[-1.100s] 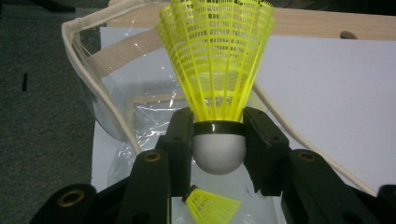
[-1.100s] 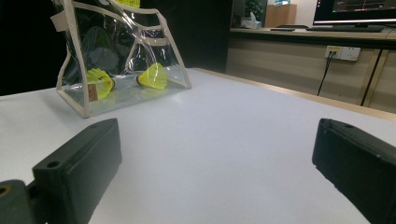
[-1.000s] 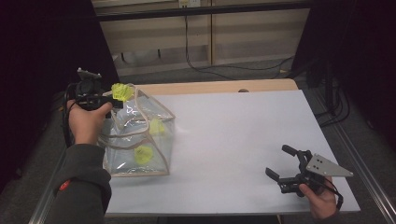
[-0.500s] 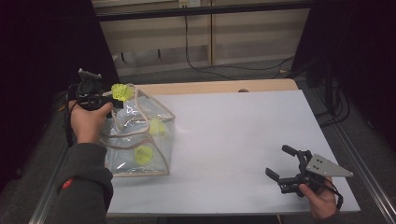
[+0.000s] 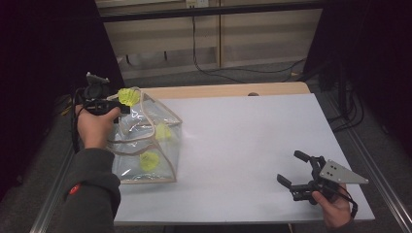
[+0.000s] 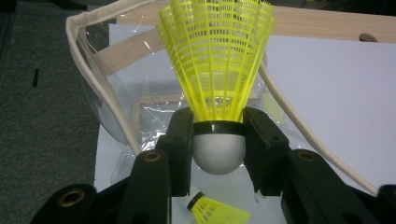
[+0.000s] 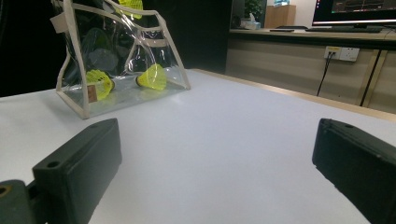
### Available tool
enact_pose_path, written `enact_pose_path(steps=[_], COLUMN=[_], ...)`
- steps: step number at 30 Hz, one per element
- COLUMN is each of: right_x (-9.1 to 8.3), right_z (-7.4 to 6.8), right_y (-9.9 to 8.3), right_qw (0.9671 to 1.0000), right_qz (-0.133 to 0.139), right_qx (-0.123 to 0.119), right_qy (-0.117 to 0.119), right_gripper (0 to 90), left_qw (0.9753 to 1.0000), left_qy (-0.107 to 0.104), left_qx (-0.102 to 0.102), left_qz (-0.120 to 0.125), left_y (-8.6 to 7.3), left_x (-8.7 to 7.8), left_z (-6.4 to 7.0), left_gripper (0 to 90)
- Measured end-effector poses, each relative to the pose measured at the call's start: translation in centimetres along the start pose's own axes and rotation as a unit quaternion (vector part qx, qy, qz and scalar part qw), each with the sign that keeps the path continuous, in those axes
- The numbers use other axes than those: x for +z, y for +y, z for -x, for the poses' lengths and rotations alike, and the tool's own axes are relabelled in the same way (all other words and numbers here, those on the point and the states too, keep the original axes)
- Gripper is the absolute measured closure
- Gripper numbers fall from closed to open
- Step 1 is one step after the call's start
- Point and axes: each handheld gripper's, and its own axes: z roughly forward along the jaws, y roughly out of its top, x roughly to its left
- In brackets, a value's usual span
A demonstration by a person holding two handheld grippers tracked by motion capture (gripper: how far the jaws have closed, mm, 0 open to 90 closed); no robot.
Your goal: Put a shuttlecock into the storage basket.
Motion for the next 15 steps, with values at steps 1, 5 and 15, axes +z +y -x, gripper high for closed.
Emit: enact_pose_path(steps=[1, 5, 15], right_x=[0.0, 0.02, 0.0], right_z=[0.0, -0.02, -0.03], right_y=[0.0, 0.02, -0.01], right_qw=[1.0, 1.0, 1.0], right_qz=[0.0, 0.001, 0.0], right_qx=[0.0, -0.003, -0.002], right_qy=[0.0, 0.0, 0.001], right_gripper=[1.1, 1.1, 1.0], left_qw=[1.0, 1.0, 1.0], left_qy=[0.001, 0.004, 0.007], left_qx=[0.0, 0.0, 0.0], left_qz=[0.001, 0.001, 0.001], left_y=[-0.03, -0.06, -0.07], left_x=[0.07, 0.18, 0.29], left_z=[0.02, 0.02, -0.07], left_gripper=[64.5, 64.5, 63.9])
